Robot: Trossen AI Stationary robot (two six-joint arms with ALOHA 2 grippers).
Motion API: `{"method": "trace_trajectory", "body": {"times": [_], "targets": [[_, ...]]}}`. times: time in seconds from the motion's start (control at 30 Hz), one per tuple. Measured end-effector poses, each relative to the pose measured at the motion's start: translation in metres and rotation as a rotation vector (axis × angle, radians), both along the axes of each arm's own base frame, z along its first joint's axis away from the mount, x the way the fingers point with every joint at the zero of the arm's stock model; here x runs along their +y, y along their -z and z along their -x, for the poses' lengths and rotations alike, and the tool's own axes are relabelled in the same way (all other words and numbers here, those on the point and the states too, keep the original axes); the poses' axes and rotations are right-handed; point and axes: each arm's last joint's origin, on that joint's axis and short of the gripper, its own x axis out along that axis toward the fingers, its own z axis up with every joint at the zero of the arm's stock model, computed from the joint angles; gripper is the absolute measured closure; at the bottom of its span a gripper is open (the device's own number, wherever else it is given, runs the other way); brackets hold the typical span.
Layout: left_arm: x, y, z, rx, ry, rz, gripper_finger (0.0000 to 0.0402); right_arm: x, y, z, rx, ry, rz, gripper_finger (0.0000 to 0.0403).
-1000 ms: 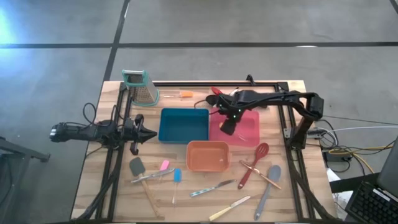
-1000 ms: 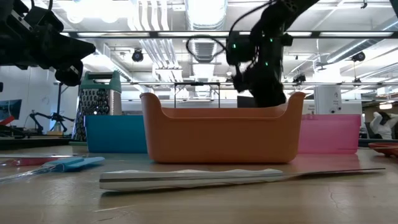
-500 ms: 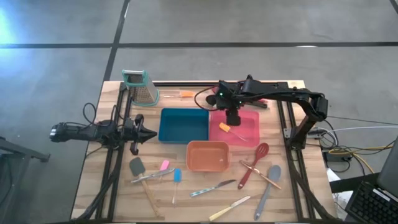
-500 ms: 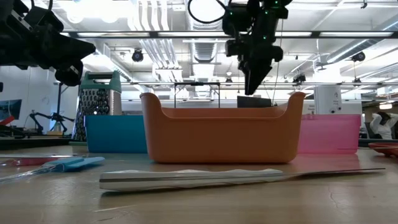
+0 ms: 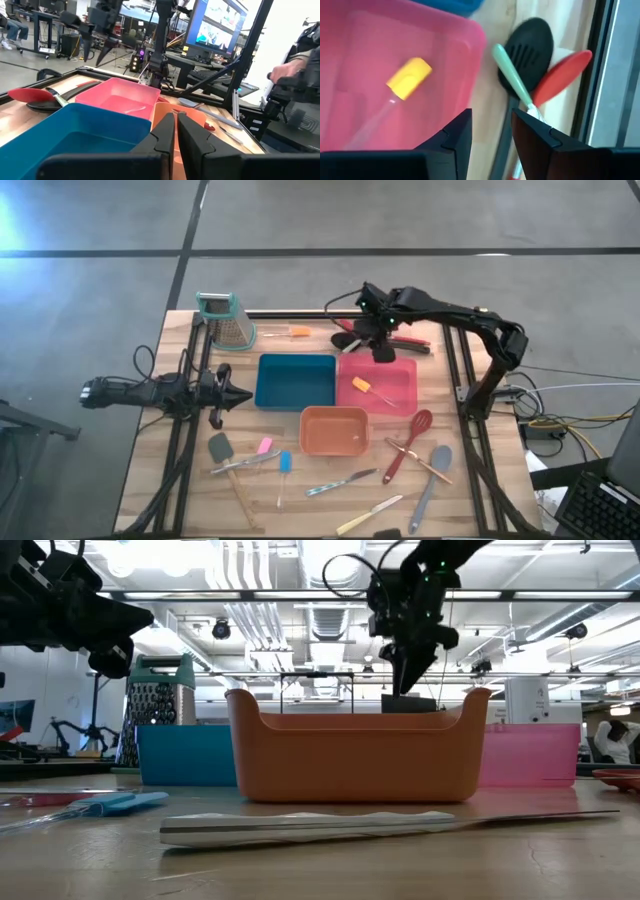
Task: Pick & Place Kitchen Items
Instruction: Put the green knife into the orange bin
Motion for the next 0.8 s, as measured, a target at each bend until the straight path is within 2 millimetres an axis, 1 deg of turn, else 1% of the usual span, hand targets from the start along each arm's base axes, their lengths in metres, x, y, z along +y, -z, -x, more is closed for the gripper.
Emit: {"method": "trace_trajectory", "body": {"times": [0.07, 0.17, 0.3, 0.4, 0.8], "targets": [[0.0, 0.0, 0.0, 0.0, 0.0, 0.0, 0.0378, -0.008, 0.005, 0.001, 0.002, -0.002, 0.002, 0.0279], [0.0, 0.0, 0.0, 0.0, 0.0, 0.0, 0.0376, -0.017, 0.019, -0.004, 0.021, -0.025, -0.01, 0.0284], [0.0, 0.0, 0.0, 0.0, 0.0, 0.0, 0.0378, -0.023, 0.04, -0.012, 0.06, -0.06, -0.036, 0.0289], [0.0, 0.0, 0.0, -0.001, 0.0, 0.0, 0.0378, -0.026, 0.052, -0.017, 0.083, -0.081, -0.05, 0.0289], [0.0, 0.0, 0.0, 0.0, 0.0, 0.0, 0.0377, -0.043, 0.076, -0.04, 0.087, -0.124, -0.047, 0.0302]]}}
